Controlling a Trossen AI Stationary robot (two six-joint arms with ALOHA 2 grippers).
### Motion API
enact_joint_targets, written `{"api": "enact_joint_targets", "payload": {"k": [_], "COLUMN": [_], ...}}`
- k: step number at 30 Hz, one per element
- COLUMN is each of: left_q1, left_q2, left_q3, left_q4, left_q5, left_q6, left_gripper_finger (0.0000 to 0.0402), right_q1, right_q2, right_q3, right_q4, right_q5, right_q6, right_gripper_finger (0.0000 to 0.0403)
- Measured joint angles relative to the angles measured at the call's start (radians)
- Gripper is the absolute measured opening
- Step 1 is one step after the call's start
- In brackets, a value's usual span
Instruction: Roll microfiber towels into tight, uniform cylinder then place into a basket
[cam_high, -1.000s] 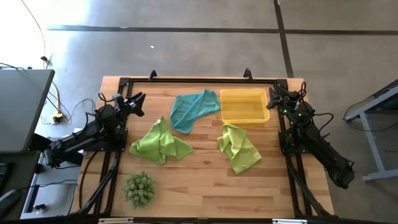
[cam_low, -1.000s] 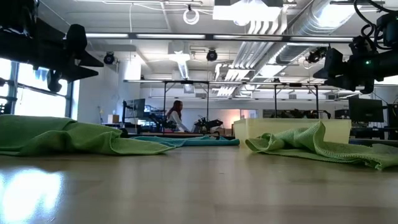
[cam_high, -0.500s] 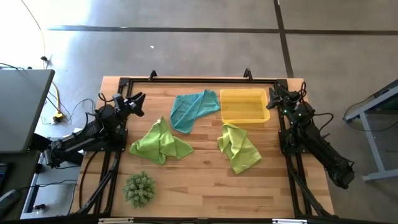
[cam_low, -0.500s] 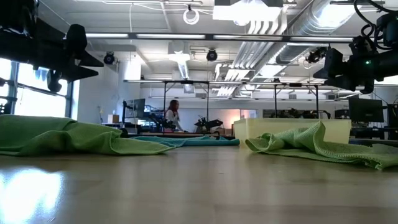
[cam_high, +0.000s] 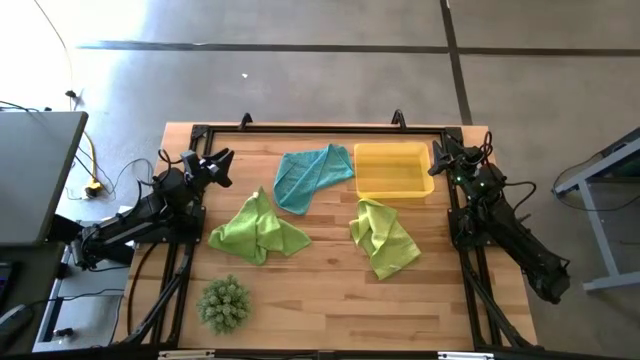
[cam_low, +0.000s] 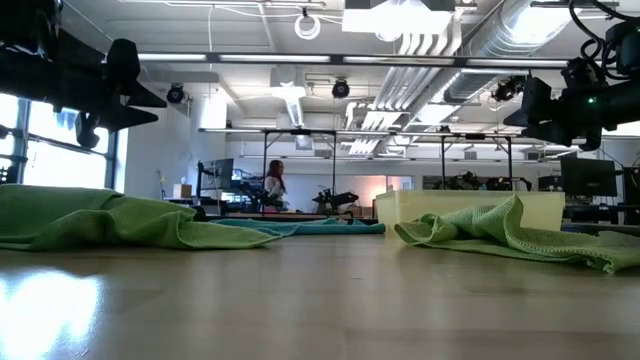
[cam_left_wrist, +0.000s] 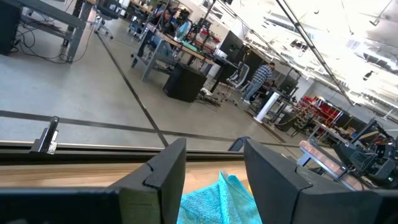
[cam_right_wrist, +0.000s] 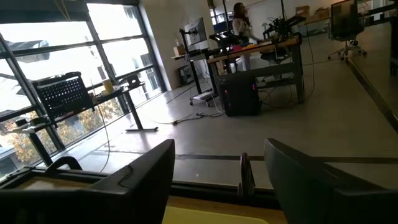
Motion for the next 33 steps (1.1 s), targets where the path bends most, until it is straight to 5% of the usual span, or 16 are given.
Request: {"api": "enact_joint_targets", "payload": {"k": [29, 33], "left_q1": [0.000, -0.004], "left_q2": [0.000, 0.000], "left_q3": [0.000, 0.000], "left_q4": [0.040, 0.089], "left_q5": [0.003, 0.075], "left_q6": [-0.112, -0.055], "left_gripper_finger": [0.0152, 0.0152], "right_q1": [0.000, 0.000], "right_q2": [0.000, 0.000], "right_q3": [0.000, 0.000], "right_q4": [0.000, 0.000], "right_q5": [0.000, 0.000], "right_q6": [0.000, 0.000], "right_gripper_finger": [0.0240, 0.0240]}}
